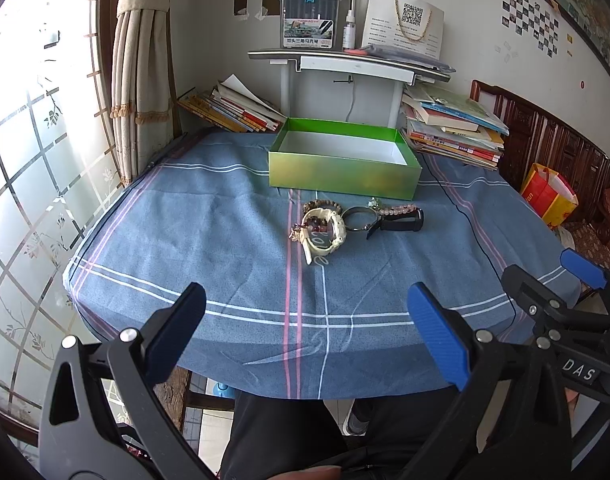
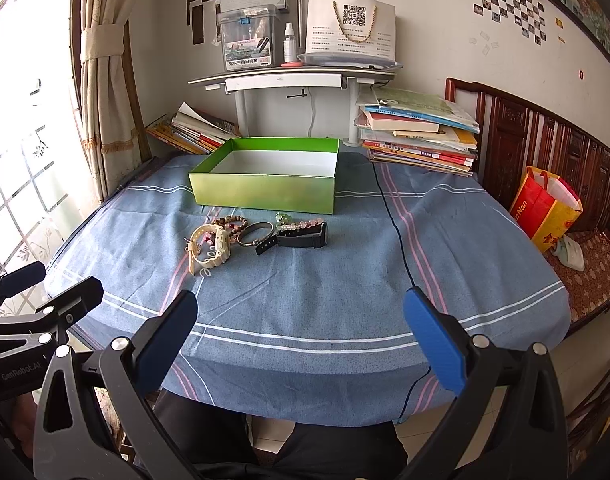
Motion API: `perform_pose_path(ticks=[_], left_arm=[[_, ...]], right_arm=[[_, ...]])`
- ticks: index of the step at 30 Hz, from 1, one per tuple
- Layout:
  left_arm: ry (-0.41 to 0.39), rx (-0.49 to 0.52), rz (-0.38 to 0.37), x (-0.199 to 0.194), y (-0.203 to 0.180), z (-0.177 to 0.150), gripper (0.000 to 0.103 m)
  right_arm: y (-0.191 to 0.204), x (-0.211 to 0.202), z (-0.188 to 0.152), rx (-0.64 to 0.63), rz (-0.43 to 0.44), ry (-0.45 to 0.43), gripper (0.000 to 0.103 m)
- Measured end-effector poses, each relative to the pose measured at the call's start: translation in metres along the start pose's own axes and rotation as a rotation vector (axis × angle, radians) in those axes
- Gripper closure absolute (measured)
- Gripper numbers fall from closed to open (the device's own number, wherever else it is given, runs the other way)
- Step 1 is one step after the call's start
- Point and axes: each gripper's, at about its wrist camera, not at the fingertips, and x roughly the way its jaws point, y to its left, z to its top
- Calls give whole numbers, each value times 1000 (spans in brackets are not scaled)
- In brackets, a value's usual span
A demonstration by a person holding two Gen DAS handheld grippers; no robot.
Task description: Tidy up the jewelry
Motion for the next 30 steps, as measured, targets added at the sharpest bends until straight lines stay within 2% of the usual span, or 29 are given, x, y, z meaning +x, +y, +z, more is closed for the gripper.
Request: perform_pose_path(ticks=[30], left_arm=[[2,-3,-2,1,1,-2,3]], right_arm=[[0,1,0,2,1,2,2]])
